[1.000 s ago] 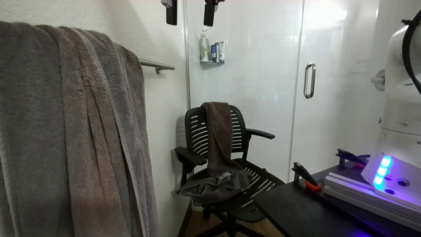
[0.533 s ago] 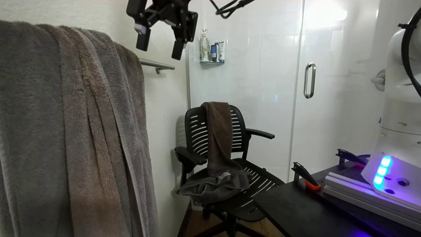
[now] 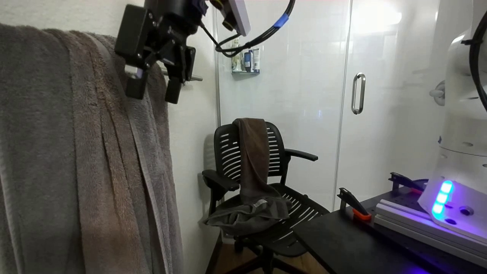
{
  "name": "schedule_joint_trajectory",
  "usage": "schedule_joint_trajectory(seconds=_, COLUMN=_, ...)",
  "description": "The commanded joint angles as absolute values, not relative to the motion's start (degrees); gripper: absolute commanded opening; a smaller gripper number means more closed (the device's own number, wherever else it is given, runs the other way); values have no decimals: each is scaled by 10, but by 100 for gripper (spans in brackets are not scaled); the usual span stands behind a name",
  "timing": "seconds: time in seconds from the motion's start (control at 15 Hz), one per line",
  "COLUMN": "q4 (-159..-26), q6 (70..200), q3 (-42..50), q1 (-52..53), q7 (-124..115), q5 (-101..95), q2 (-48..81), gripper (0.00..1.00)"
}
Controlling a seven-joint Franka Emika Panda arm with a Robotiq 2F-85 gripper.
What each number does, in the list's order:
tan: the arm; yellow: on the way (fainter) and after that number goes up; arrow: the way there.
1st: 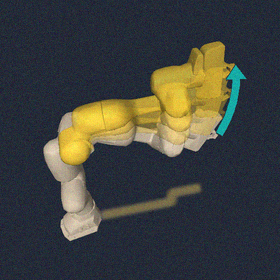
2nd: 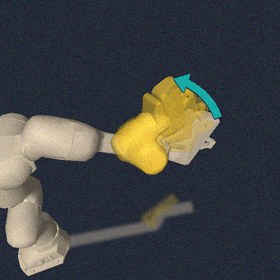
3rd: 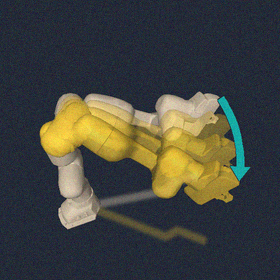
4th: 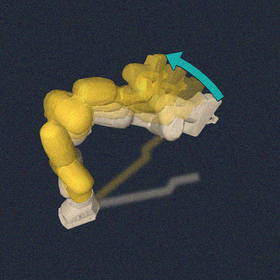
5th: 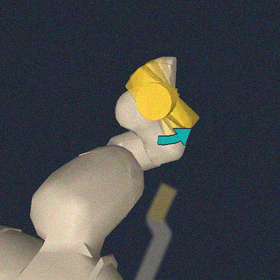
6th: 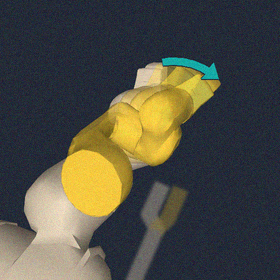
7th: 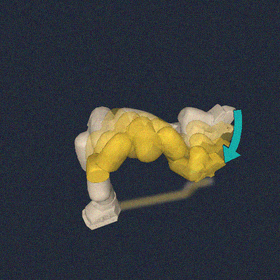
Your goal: Hang the brown towel on the backrest of the black chair, remove the grey towel from the rail and put it on the seat of the black chair
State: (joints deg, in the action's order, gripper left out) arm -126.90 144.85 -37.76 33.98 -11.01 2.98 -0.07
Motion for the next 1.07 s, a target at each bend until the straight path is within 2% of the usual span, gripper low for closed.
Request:
schedule_joint_trajectory(seconds=0.0, q4=-1262, q6=1433, q3=-375, q1=343, q7=-160, q5=-129, q2=14, gripper=100)
schedule_joint_trajectory(seconds=0.27, q4=-1244, q6=1483, q3=-375, q1=355, q7=-314, q5=-322, q2=33, gripper=100)
schedule_joint_trajectory(seconds=0.53, q4=-1233, q6=1535, q3=-375, q1=367, q7=-470, q5=-415, q2=28, gripper=100)
schedule_joint_trajectory(seconds=0.8, q4=-1239, q6=1515, q3=-372, q1=373, q7=-423, q5=-379, q2=18, gripper=100)
schedule_joint_trajectory(seconds=1.0, q4=-1253, q6=1554, q3=-367, q1=360, q7=-436, q5=-397, q2=14, gripper=100)
